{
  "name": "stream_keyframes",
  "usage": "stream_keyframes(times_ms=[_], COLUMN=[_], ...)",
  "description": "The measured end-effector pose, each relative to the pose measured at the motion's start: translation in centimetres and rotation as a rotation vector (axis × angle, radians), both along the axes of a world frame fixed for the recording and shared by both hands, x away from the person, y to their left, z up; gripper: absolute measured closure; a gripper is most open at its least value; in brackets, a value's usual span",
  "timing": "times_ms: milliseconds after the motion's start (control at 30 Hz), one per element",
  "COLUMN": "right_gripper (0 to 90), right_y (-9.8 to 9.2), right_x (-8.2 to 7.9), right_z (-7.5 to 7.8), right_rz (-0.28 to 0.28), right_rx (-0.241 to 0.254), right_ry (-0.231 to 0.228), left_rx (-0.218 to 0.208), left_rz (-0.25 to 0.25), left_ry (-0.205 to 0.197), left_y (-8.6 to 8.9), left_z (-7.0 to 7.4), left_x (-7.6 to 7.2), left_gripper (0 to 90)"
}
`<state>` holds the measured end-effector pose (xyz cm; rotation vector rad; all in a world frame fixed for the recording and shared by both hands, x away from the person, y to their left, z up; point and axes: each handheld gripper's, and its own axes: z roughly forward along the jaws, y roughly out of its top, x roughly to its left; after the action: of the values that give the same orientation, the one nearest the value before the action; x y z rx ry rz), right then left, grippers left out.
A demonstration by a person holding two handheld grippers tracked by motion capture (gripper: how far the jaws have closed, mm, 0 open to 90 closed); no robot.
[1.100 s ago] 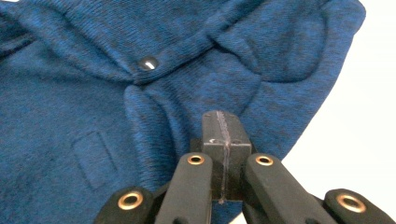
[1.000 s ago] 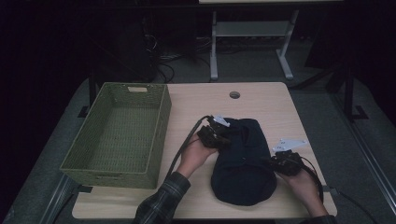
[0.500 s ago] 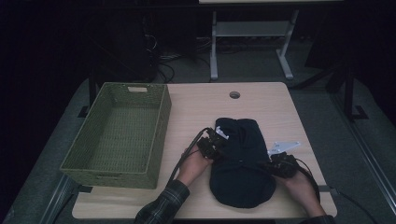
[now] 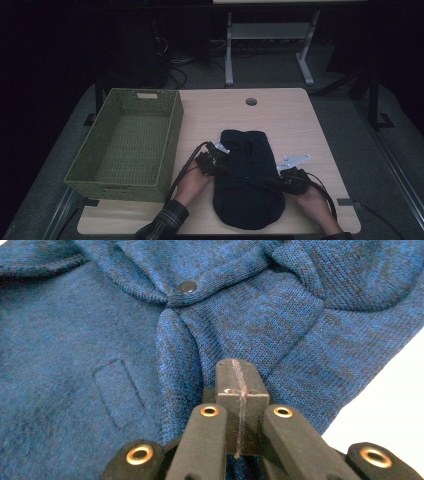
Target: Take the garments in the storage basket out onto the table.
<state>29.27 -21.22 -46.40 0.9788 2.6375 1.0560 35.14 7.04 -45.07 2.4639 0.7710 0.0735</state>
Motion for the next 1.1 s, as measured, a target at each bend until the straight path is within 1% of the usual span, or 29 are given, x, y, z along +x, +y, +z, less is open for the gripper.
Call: stream_keyframes(times_ms=[33, 100, 200, 267, 367, 400, 433, 500, 633, 733, 800, 833, 900, 933, 1000, 1033, 1067, 1100], right_gripper=[89.8, 89.9, 89.8, 89.8, 89.8, 89.8, 89.8, 89.8, 89.8, 89.4, 84.4, 82.5, 77.6, 77.2, 74.6, 74.5, 73.2, 71.8], right_y=[0.2, 0.7, 1.2, 1.4, 1.5, 1.5, 1.6, 1.6, 1.5, 1.5, 1.4, 1.4, 1.1, 1.0, 0.7, 0.5, 0.3, 0.2], right_x=[-0.1, -0.4, -0.8, -1.1, -1.6, -1.6, -1.8, -1.9, -1.8, -1.8, -1.8, -1.8, -1.6, -1.5, -1.2, -1.1, -1.0, -0.9], right_z=[0.0, 0.0, 0.0, 0.1, 0.1, 0.1, 0.2, 0.1, 0.1, 0.1, 0.2, 0.3, 0.5, 0.6, 0.8, 0.8, 1.0, 1.1], right_rz=[0.001, 0.019, 0.031, 0.03, 0.034, 0.038, 0.038, 0.038, 0.04, 0.041, 0.042, 0.033, 0.024, 0.014, 0.005, 0.001, -0.004, -0.007], right_rx=[0.003, -0.001, -0.009, -0.009, -0.007, -0.011, -0.019, -0.021, -0.012, -0.012, -0.001, 0.008, 0.011, 0.014, 0.021, 0.036, 0.05, 0.048], right_ry=[0.007, -0.001, -0.005, 0.0, 0.003, -0.001, 0.005, -0.006, 0.003, 0.0, -0.007, -0.004, -0.021, -0.023, -0.033, -0.037, -0.032, -0.035], left_rx=[-0.007, -0.006, -0.002, -0.014, -0.004, -0.013, -0.012, -0.018, -0.028, -0.02, -0.017, -0.024, -0.025, -0.028, -0.042, -0.04, -0.047, -0.051], left_rz=[0.001, -0.003, -0.016, -0.012, -0.035, -0.03, -0.036, -0.032, -0.028, -0.033, -0.039, -0.032, -0.035, -0.035, -0.036, -0.037, -0.031, -0.027], left_ry=[-0.001, 0.001, 0.005, 0.01, 0.015, 0.017, 0.016, 0.015, 0.023, 0.022, 0.027, 0.027, 0.03, 0.03, 0.035, 0.025, 0.02, 0.017], left_y=[0.3, 0.7, 1.2, 1.4, 1.5, 1.4, 1.4, 1.4, 1.5, 1.3, 1.3, 1.3, 1.3, 1.4, 1.4, 1.4, 1.4, 1.4], left_z=[0.0, 0.0, 0.0, 0.0, 0.1, 0.0, 0.0, 0.0, -0.1, 0.0, 0.0, 0.0, 0.1, 0.1, 0.3, 0.5, 0.6, 0.9], left_x=[-0.2, -0.6, -1.1, -1.5, -1.9, -2.1, -2.2, -2.3, -2.1, -2.1, -2.1, -2.1, -2.0, -2.0, -2.0, -1.9, -1.9, -1.9], left_gripper=[90.0, 90.0, 90.0, 90.0, 90.0, 90.0, 90.0, 90.0, 90.0, 90.0, 90.0, 90.0, 90.0, 89.9, 86.1, 84.4, 82.6, 81.1])
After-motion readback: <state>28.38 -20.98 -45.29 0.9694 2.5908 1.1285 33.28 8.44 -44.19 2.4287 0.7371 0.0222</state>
